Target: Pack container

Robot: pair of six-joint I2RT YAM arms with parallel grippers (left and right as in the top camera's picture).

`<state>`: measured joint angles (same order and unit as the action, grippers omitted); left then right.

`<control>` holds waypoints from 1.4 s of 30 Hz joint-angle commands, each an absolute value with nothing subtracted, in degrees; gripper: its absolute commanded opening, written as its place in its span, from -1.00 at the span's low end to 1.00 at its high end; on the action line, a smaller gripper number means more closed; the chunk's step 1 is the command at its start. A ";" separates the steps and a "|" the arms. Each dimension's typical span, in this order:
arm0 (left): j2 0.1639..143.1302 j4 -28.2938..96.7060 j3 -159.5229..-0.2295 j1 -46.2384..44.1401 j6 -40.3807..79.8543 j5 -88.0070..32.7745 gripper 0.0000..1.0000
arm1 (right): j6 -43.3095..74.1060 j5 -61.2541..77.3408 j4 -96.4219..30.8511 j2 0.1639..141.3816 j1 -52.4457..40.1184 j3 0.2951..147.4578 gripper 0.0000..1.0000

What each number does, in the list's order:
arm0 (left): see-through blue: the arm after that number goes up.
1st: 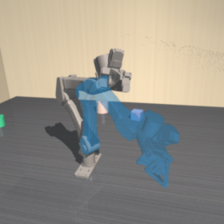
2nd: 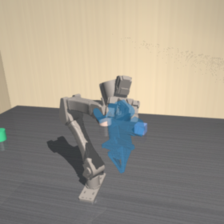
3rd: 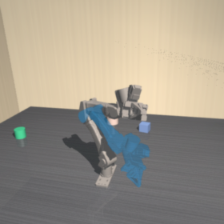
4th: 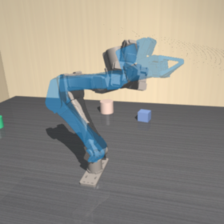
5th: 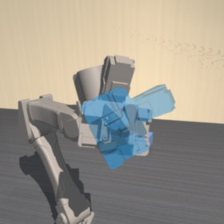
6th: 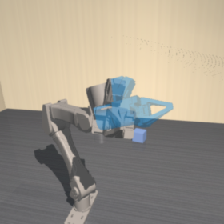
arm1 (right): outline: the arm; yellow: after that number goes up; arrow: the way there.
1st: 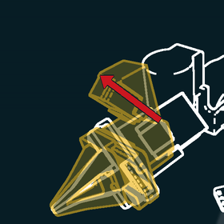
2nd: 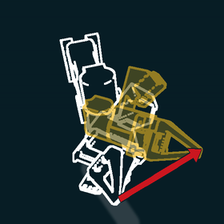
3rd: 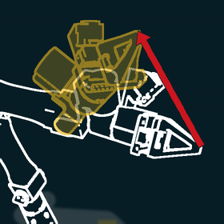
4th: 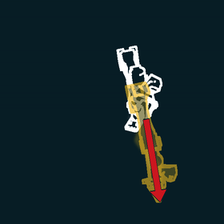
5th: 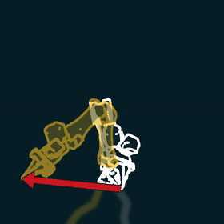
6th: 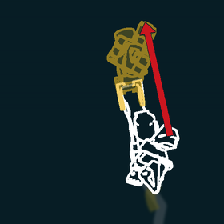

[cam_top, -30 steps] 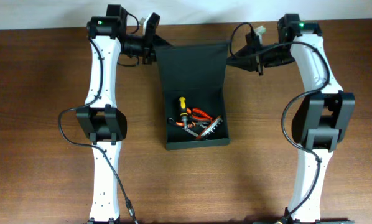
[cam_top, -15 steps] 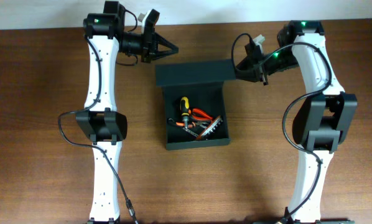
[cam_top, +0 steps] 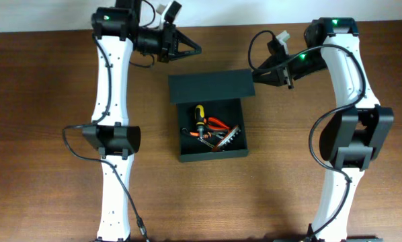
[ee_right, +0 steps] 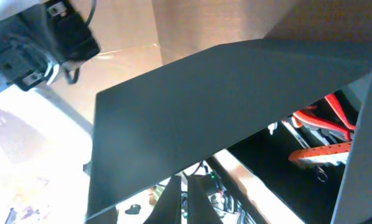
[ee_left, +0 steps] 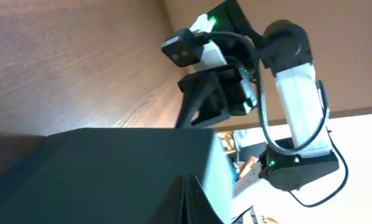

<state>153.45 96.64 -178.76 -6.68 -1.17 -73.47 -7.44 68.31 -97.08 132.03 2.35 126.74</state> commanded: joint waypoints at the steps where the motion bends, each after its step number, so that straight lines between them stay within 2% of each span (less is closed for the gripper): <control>1: 147.61 96.71 -179.83 -6.42 0.89 -70.19 -0.96 | -7.01 67.83 -97.34 127.52 4.71 126.67 -0.92; 7: 144.88 96.71 -179.78 -7.35 2.13 -69.91 -0.97 | -6.55 64.97 -97.34 123.35 6.79 126.69 -0.92; 13: 142.50 96.71 -179.78 -7.62 2.13 -61.28 -0.96 | -5.52 56.55 -97.34 121.16 6.39 126.69 -0.91; 18: 138.67 96.71 -179.78 -7.62 2.15 -46.98 -0.96 | -3.81 42.13 -97.34 116.73 3.88 126.69 -0.80; 20: 136.86 96.71 -179.78 -7.55 2.15 -43.09 -0.90 | -2.22 33.19 -97.34 113.60 1.80 126.69 -0.70; 23: 135.04 96.71 -179.76 -7.46 2.15 -39.77 -0.87 | -1.69 26.87 -97.34 109.75 -0.80 126.69 -0.47; 25: 133.45 96.71 -179.76 -7.46 2.15 -36.80 -0.87 | -0.40 22.68 -97.34 106.67 -2.74 126.69 -0.16; 28: 131.04 96.71 -179.72 -7.46 2.15 -31.64 -0.80 | 1.21 17.87 -97.34 102.72 -4.99 126.69 0.76; 29: 130.23 96.71 -179.72 -7.46 2.15 -29.98 -0.79 | 1.58 17.26 -97.34 101.78 -5.37 126.69 0.91; 30: 129.32 96.71 -179.72 -7.46 2.15 -27.99 -0.78 | 2.09 17.10 -97.34 100.75 -5.67 126.69 0.98; 34: 126.52 96.71 -179.46 -7.46 2.13 -23.99 -0.76 | 2.46 17.28 -97.34 98.67 -5.65 126.67 0.98; 37: 124.49 96.71 -178.47 -7.46 2.11 -20.91 -0.51 | 2.46 17.26 -97.34 97.76 -5.67 126.67 0.98; 39: 122.78 96.71 -177.21 -7.46 2.11 -18.22 -0.42 | 2.48 16.29 -97.34 97.43 -5.67 126.67 0.98; 40: 121.86 96.71 -176.27 -7.46 2.09 -16.64 -0.29 | 2.68 15.25 -97.34 97.36 -5.67 126.65 0.98; 42: 120.03 96.71 -173.86 -7.46 1.67 -14.02 0.15 | 3.73 11.44 -97.34 97.32 -5.65 126.63 0.98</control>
<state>123.42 96.64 -176.75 -7.75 2.59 -20.21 2.20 16.67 -96.99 99.04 -5.37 126.74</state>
